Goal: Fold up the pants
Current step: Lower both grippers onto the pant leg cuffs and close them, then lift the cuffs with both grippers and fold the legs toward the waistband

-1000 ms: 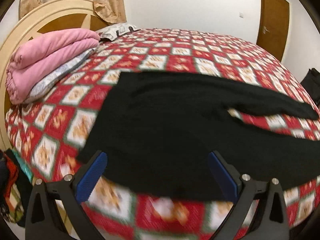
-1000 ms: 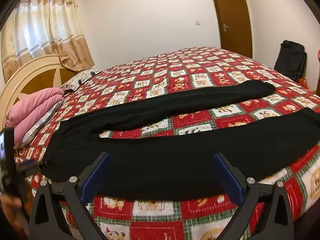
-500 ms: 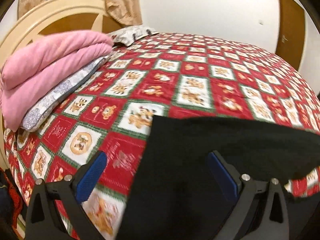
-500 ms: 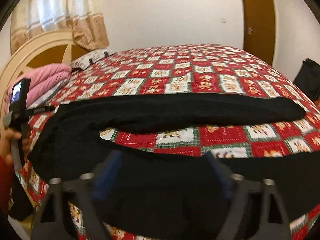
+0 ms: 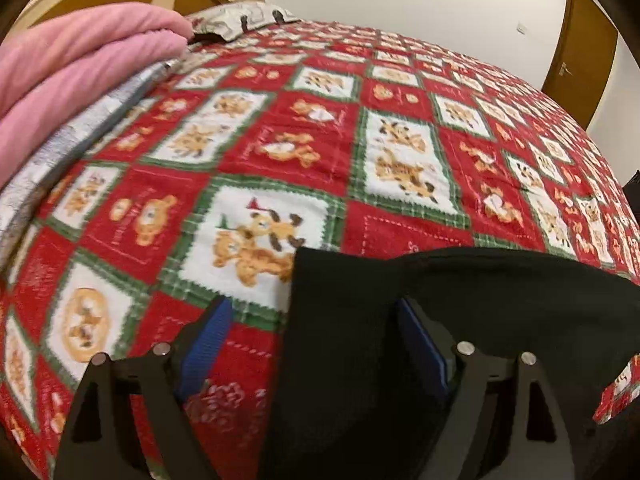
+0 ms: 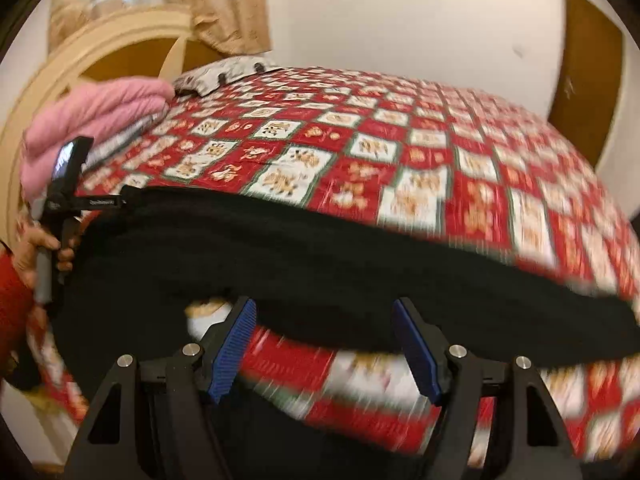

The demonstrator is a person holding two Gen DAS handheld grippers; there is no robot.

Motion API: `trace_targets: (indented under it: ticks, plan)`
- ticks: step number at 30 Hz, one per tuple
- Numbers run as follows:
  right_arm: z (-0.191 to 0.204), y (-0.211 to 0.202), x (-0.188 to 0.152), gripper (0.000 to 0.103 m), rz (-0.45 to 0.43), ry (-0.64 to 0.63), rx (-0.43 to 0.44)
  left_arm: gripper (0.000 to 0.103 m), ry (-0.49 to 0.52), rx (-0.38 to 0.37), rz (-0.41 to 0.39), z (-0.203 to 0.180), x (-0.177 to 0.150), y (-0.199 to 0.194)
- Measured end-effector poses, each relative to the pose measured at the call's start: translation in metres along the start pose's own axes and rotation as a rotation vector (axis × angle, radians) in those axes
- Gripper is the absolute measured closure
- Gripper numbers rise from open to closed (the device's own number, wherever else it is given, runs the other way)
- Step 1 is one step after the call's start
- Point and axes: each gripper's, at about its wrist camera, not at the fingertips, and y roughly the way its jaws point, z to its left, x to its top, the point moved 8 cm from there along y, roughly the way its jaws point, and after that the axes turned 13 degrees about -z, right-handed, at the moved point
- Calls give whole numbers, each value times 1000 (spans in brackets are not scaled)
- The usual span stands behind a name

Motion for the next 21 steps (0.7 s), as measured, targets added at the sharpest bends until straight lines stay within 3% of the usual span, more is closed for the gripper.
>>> trace_targets:
  ticks: [2,9,14,17,19,20,21]
  plan:
    - [-6,27,9,31,32,-68,-7,17,21,-1,-13,-3,2,1]
    - [-27,124,13,31,200,-78,104,47,38,-58,8,-15,8,2]
    - [-36,163,7,31,269,-107,137,47,30,-71,16,-15,12,8]
    - [-34,165,6,49,255,-69,208,47,17,-67,-3,-16,14,10]
    - [-32,163,6,62,254,-77,203,48,16,-54,-14,-18,15,12]
    - [-31,161,7,86,258,-79,206,50,15,-48,-20,-19,16,12]
    - [-27,158,6,98,267,-71,227,56,16,-47,-25,-21,17,11]
